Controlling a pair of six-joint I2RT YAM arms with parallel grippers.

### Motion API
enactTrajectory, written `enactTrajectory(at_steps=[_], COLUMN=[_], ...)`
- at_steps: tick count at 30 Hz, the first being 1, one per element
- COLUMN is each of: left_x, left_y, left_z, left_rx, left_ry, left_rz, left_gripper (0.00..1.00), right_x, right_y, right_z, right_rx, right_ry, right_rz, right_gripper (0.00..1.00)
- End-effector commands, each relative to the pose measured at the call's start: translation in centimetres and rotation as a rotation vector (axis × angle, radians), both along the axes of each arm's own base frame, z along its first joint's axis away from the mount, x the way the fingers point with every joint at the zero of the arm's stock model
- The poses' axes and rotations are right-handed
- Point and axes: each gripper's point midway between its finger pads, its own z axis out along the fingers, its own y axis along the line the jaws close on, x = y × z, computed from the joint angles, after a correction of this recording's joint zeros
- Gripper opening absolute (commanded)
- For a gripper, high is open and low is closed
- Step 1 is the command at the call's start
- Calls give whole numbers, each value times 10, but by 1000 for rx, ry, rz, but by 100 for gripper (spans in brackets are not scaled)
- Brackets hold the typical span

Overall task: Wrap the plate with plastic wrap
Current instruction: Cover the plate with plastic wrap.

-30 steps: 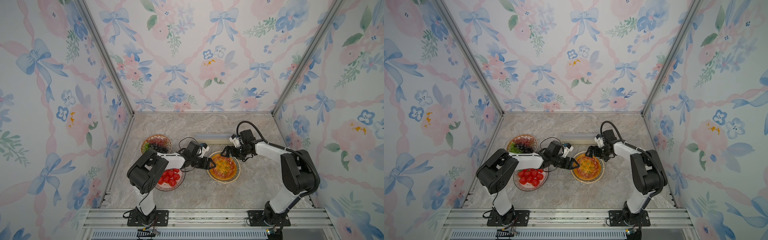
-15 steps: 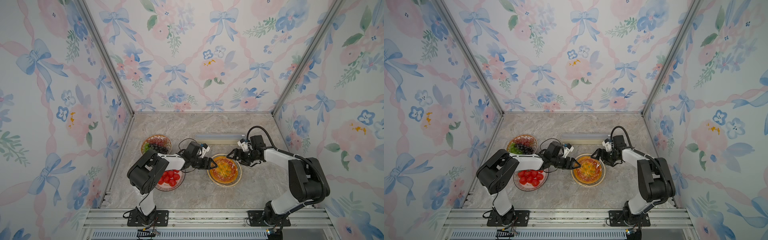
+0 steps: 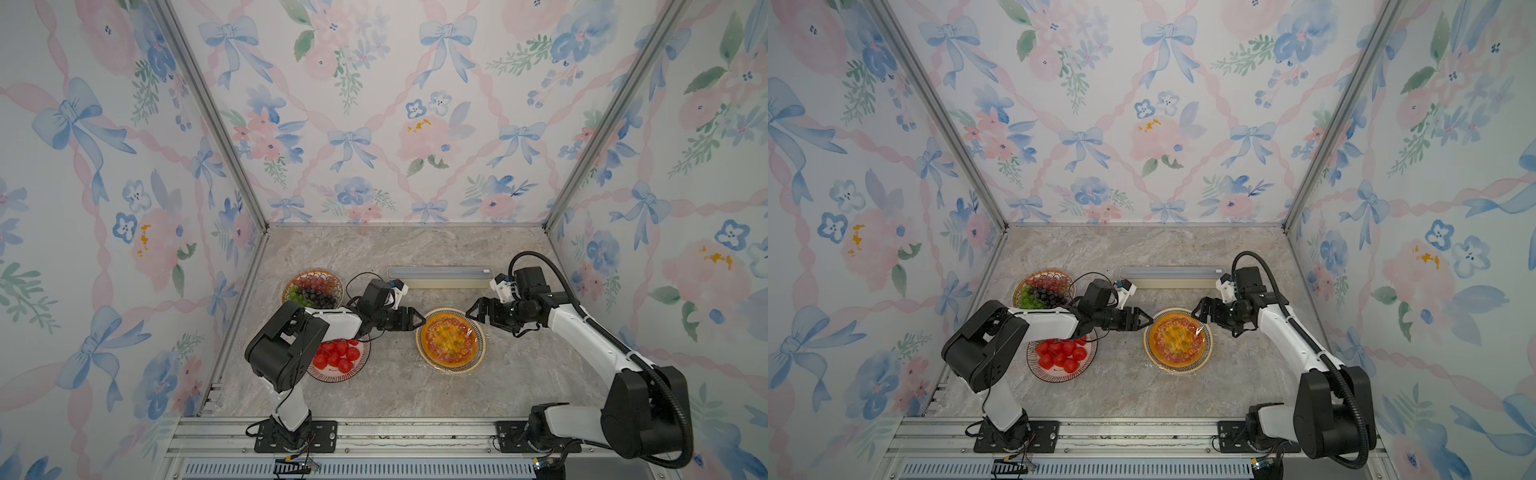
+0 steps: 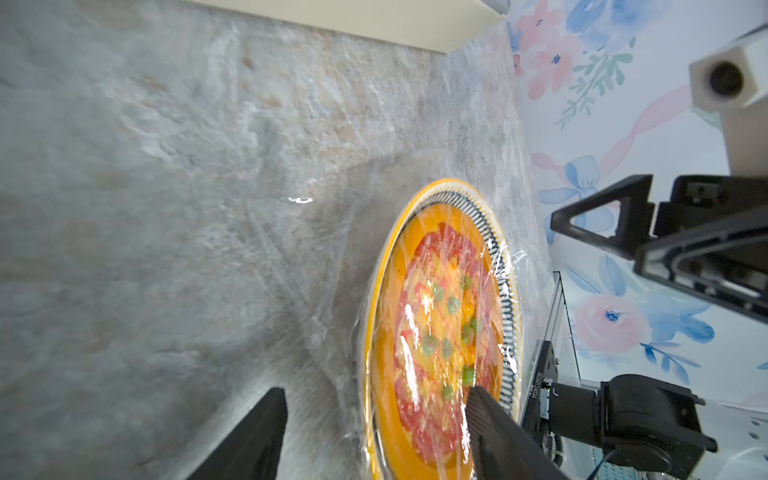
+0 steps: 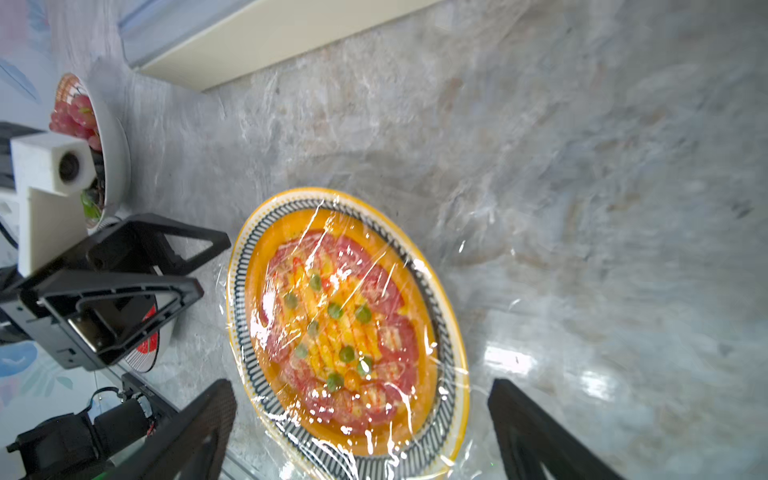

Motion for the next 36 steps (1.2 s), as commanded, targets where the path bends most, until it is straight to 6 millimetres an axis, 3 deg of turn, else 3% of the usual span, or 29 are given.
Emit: enactTrajectory(at_steps=[1,23,36], left_x=[1,-3,0], left_y=[9,8,7], left_z=[0,-2,1], left_rx=[23,21,22], left_ry=[-17,-7,-22], left_rz=[9,-7,-7], left_gripper=[69,67,67], right_x=[-25,-22,-14], right_y=[1,9,47], right_z=[-14,-56,-66], right_rx=[-50,-103,68], right_ry=[102,192,179], right_rz=[-18,7,11], right_gripper=[98,100,100])
